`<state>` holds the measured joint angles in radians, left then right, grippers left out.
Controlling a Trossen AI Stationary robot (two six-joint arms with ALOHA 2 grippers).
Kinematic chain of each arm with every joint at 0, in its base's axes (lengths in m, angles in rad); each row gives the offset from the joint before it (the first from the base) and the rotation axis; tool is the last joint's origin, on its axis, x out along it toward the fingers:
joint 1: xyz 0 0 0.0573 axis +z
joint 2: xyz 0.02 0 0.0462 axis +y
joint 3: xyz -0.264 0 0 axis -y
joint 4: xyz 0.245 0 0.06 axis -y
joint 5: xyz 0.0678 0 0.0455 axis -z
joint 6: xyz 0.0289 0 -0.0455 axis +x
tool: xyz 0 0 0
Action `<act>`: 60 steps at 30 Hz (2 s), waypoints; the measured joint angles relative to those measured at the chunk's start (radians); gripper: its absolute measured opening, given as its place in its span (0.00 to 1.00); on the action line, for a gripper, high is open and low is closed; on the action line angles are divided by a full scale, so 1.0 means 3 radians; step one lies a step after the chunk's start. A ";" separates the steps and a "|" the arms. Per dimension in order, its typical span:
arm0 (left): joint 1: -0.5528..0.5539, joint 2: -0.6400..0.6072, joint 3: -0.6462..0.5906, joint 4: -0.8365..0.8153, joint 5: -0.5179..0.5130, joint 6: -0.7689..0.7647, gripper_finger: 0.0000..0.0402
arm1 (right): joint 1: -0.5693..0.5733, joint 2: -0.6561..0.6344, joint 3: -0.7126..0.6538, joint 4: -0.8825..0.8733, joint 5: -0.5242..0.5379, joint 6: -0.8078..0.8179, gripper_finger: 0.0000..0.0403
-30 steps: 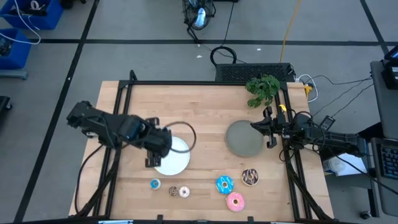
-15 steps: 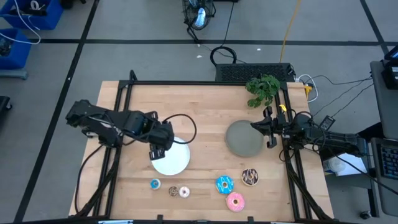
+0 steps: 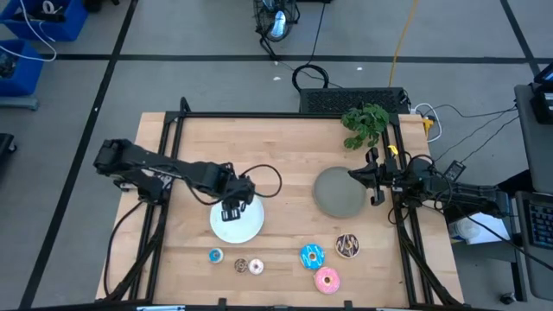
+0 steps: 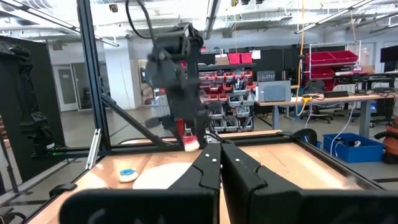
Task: Pick & Place donuts
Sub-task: Put the small orange donut on the white plate
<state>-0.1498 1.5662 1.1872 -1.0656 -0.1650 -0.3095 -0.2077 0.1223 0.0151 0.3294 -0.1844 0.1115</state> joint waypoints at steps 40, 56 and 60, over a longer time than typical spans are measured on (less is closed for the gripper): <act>0.0117 0.0089 -0.0838 0.1440 0.0426 0.0405 0.46 | 0.0000 0.0000 -0.0001 0.0008 0.0005 -0.0037 0.00; 0.0084 0.0496 -0.0826 0.1568 0.0648 0.0674 0.64 | 0.0000 0.0000 0.0000 0.0006 0.0002 -0.0037 0.00; 0.0083 0.0482 -0.0755 0.1435 0.0653 0.0674 0.75 | 0.0000 -0.0001 -0.0001 0.0006 0.0002 -0.0037 0.00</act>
<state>-0.1249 1.7108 0.9608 -0.6350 0.0308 -0.1073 -0.2077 0.1221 0.0149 0.3311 -0.1837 0.1005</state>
